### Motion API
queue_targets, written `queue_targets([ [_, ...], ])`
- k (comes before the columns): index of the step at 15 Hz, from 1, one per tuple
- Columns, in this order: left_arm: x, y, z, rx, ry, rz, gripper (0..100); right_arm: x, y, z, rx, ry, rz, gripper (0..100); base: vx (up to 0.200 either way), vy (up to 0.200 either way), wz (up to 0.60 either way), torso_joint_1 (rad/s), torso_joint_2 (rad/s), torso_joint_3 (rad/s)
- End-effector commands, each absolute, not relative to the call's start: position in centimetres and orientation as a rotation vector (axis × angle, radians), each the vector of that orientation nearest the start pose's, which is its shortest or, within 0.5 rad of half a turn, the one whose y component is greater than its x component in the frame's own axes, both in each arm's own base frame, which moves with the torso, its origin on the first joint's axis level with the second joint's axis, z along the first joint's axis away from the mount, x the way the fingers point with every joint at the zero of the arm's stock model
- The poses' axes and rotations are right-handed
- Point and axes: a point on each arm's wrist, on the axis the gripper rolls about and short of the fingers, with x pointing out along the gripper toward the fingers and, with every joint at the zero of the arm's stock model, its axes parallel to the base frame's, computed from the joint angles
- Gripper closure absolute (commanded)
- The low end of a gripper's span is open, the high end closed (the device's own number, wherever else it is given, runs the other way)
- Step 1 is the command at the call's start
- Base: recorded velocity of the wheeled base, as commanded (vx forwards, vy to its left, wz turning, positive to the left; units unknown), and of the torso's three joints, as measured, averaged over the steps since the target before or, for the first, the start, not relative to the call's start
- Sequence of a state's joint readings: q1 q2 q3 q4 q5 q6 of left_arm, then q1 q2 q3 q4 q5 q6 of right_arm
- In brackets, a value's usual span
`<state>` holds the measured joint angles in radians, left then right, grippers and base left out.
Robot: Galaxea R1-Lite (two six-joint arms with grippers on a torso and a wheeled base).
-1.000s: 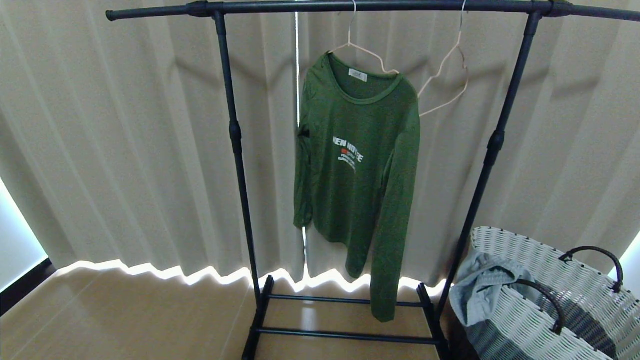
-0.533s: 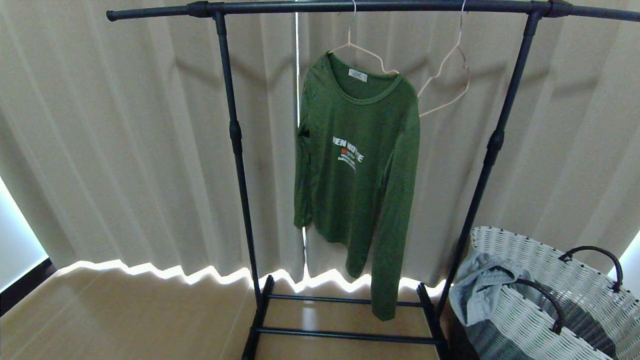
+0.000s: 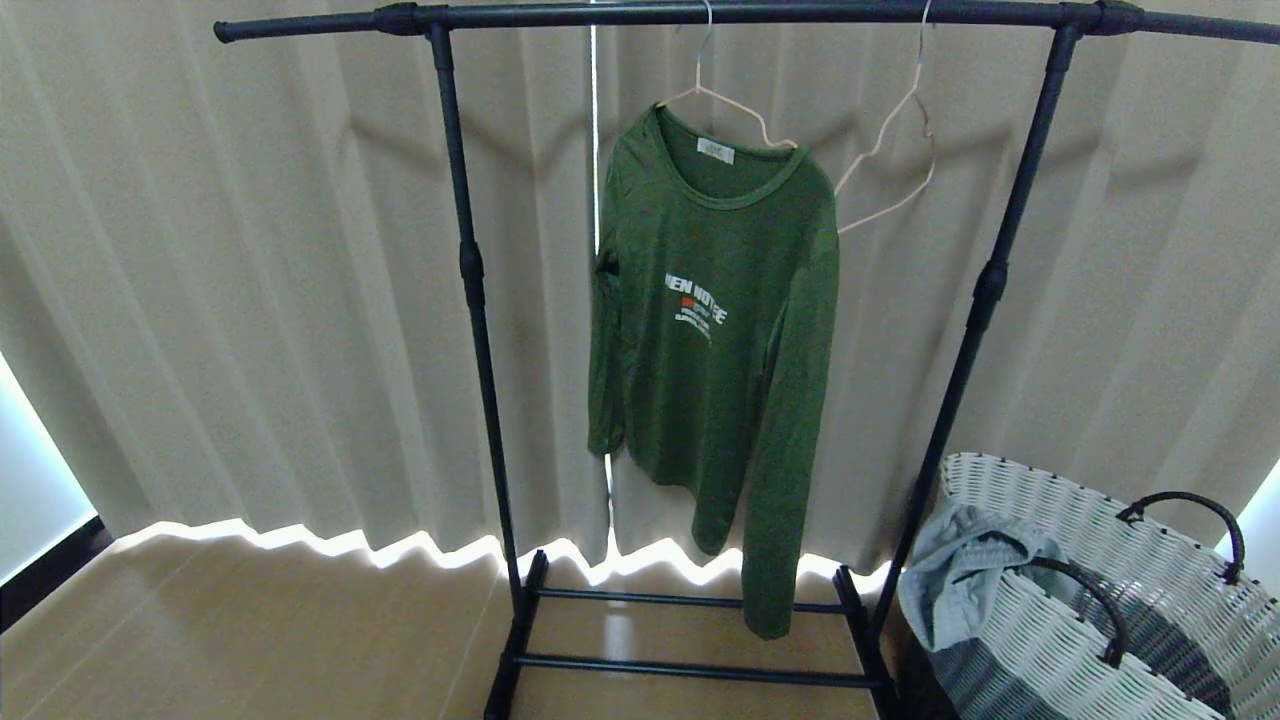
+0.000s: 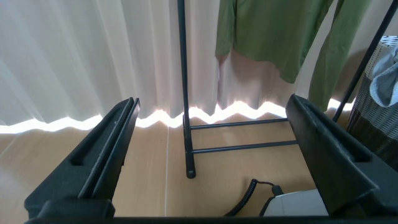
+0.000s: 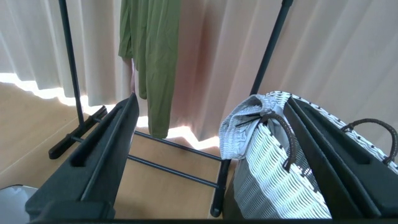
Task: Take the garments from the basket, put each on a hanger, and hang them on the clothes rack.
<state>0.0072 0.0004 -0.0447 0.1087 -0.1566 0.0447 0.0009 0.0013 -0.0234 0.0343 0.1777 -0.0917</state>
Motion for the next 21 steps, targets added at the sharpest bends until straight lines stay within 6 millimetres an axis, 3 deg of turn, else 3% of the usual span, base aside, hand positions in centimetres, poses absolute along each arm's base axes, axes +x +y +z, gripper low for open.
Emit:
queue_targets([
  [1, -2.68, -0.37, 7.66, 0.039, 0.061, -0.15, 0, -2.39, 0.39, 7.43, -0.105, 0.018, 0.176, 0, 0.0, 0.0, 0.0, 0.0, 0.0, 0.0],
  [21, -2.68, -0.37, 7.66, 0.05, 0.06, -0.149, 0, -2.32, 0.4, 7.55, -0.119, -0.011, 0.178, 0, 0.0, -0.01, 0.0, 0.0, 0.0, 0.0],
])
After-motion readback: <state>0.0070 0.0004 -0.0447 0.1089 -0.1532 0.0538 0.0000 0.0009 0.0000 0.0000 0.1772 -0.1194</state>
